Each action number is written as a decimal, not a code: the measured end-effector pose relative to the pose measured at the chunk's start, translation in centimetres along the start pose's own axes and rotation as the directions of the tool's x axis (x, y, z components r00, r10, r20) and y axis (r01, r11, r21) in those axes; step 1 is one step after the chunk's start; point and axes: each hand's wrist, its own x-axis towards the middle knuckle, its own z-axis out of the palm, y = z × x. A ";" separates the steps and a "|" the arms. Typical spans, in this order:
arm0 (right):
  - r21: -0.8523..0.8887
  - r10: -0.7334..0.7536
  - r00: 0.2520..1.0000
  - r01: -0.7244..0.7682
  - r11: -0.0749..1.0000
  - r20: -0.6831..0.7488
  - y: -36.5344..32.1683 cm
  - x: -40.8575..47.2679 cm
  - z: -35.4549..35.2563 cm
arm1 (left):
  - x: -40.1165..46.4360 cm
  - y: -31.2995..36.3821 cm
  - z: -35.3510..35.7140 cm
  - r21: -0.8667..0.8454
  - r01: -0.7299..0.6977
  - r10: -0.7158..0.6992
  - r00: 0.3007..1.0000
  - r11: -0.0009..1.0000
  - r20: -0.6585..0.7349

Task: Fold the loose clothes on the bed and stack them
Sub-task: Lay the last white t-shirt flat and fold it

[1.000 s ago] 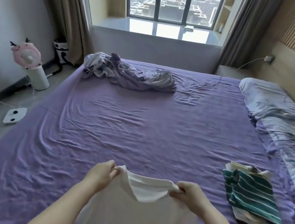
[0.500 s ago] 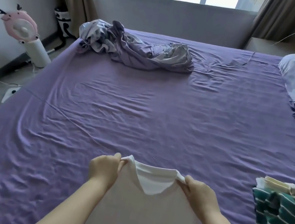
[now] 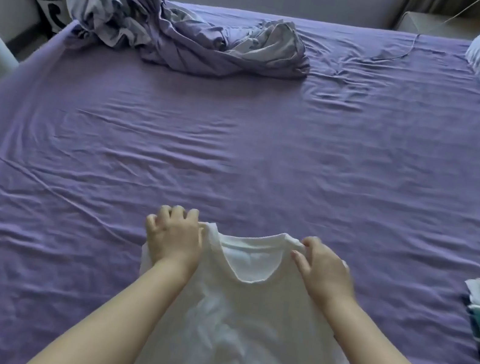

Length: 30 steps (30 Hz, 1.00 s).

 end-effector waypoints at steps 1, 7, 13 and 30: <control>0.040 0.030 0.999 -0.031 0.999 0.044 0.5 -0.2 0.7 | -0.6 0.7 0.9 -0.027 -0.023 0.023 1.000 0.999 0.000; 0.235 0.136 0.977 -0.172 0.957 0.162 4.2 -3.3 1.1 | -4.8 8.1 2.3 -0.253 -0.603 0.546 0.796 0.757 -0.263; 0.071 0.158 0.966 -0.176 0.982 0.206 6.0 -4.6 0.5 | -3.9 15.8 1.7 -0.465 -0.616 0.719 0.692 0.635 0.066; 0.350 0.249 0.968 -0.247 0.904 0.039 8.5 -4.6 -3.2 | -2.2 19.9 2.0 -0.649 -0.127 0.391 0.876 0.750 0.280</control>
